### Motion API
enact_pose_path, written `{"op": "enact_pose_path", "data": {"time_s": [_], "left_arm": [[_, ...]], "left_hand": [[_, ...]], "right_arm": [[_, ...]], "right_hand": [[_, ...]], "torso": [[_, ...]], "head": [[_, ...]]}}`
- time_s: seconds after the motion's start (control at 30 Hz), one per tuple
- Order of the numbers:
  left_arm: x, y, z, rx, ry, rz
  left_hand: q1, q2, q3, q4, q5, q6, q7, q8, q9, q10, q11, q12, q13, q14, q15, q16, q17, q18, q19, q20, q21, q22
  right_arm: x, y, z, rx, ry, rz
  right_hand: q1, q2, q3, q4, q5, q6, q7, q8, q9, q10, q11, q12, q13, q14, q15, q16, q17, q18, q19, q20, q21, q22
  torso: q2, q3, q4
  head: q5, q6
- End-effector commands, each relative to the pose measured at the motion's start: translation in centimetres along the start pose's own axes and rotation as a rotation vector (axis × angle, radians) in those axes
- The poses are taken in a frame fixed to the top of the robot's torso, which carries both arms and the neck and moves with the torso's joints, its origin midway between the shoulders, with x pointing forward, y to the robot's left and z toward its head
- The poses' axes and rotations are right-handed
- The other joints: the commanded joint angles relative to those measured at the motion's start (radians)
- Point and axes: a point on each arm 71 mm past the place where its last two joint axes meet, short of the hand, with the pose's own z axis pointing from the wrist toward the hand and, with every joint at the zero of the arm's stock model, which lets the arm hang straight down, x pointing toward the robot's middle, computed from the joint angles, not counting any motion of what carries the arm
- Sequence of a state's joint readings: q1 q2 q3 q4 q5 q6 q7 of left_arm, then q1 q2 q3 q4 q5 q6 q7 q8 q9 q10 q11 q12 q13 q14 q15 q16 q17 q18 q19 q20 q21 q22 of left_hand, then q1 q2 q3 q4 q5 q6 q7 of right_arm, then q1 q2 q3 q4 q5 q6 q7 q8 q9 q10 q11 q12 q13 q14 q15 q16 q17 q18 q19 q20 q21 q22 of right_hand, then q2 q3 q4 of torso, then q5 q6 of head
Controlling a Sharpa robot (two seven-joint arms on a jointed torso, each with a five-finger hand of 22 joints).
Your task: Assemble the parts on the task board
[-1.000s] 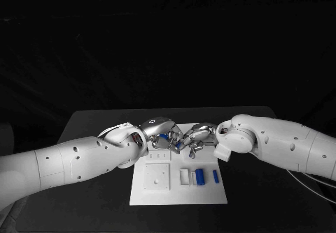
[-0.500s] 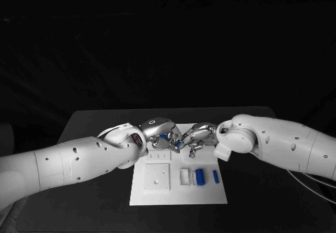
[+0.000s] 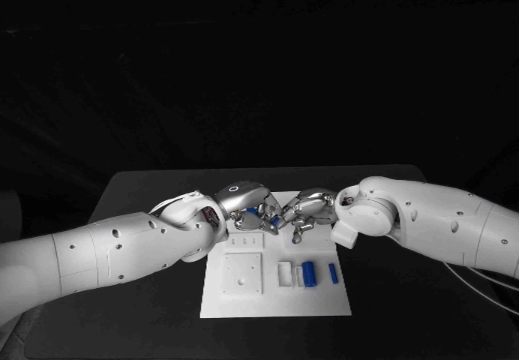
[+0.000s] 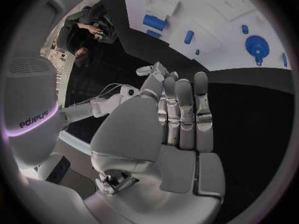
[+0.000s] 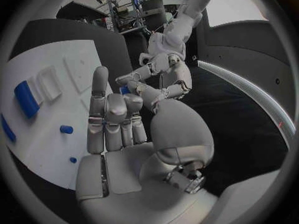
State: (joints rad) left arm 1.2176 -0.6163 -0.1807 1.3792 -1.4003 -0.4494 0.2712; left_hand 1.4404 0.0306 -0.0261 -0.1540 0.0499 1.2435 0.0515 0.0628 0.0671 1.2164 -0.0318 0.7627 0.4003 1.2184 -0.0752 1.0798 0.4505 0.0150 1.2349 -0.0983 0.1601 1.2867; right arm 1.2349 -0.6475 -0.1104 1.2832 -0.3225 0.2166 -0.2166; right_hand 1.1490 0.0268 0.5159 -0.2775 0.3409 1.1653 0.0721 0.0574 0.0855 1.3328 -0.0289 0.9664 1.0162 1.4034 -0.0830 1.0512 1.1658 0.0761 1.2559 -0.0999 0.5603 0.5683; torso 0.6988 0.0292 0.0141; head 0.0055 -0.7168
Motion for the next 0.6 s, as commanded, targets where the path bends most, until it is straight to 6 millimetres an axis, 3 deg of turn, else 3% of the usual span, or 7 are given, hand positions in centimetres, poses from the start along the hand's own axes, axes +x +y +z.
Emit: {"op": "enact_pose_path", "data": {"time_s": [0.03, 0.17, 0.6], "left_arm": [[-0.69, 0.78, -0.19, -0.053, -0.057, 0.009], [-0.81, 0.93, -0.27, -0.06, -0.068, 0.007], [-0.98, 1.04, -0.39, -0.066, -0.087, -0.005]], "left_hand": [[0.0, 0.015, 0.006, 0.002, 0.003, 0.012, 0.004, -0.001, -0.001, 0.007, -0.002, 0.006, 0.0, 0.004, -0.003, 0.007, -0.003, -0.002, 0.008, 0.001, -0.008, 0.006], [-0.001, 0.016, 0.007, 0.003, 0.003, 0.014, 0.003, 0.0, -0.001, 0.007, -0.002, 0.007, -0.001, 0.005, -0.003, 0.008, -0.004, -0.002, 0.009, 0.001, -0.01, 0.009], [-0.003, 0.019, 0.013, 0.006, 0.003, 0.019, 0.002, 0.0, -0.001, 0.008, -0.003, 0.011, -0.004, 0.006, -0.004, 0.012, -0.011, -0.002, 0.017, 0.0, -0.027, 0.026]], "right_arm": [[0.69, 0.0, 0.1, -0.011, 0.054, 0.001], [0.65, -0.03, 0.07, -0.011, 0.054, 0.005], [0.53, -0.08, 0.04, -0.013, 0.043, 0.011]], "right_hand": [[-0.01, 0.002, -0.007, 0.003, 0.003, 0.037, 0.001, 0.006, 0.0, -0.007, 0.001, -0.008, -0.005, -0.007, -0.002, -0.009, -0.003, 0.002, -0.005, -0.002, -0.008, 0.001], [-0.005, 0.005, -0.065, 0.011, 0.022, 0.02, 0.004, 0.006, -0.007, -0.017, 0.003, -0.027, -0.023, -0.012, 0.002, -0.021, -0.011, 0.0, -0.003, 0.002, -0.023, -0.004], [-0.001, 0.007, -0.165, 0.018, 0.028, -0.037, 0.018, 0.006, -0.016, -0.055, 0.01, -0.076, -0.073, -0.028, 0.01, -0.044, -0.03, -0.003, 0.006, 0.011, -0.063, -0.023]], "torso": [[0.0, 0.0005, 0.0001], [0.0, -0.0001, -0.0004], [0.0, 0.0002, 0.0006]], "head": [[-0.001, 0.0], [-0.001, 0.0], [-0.002, -0.001]]}}
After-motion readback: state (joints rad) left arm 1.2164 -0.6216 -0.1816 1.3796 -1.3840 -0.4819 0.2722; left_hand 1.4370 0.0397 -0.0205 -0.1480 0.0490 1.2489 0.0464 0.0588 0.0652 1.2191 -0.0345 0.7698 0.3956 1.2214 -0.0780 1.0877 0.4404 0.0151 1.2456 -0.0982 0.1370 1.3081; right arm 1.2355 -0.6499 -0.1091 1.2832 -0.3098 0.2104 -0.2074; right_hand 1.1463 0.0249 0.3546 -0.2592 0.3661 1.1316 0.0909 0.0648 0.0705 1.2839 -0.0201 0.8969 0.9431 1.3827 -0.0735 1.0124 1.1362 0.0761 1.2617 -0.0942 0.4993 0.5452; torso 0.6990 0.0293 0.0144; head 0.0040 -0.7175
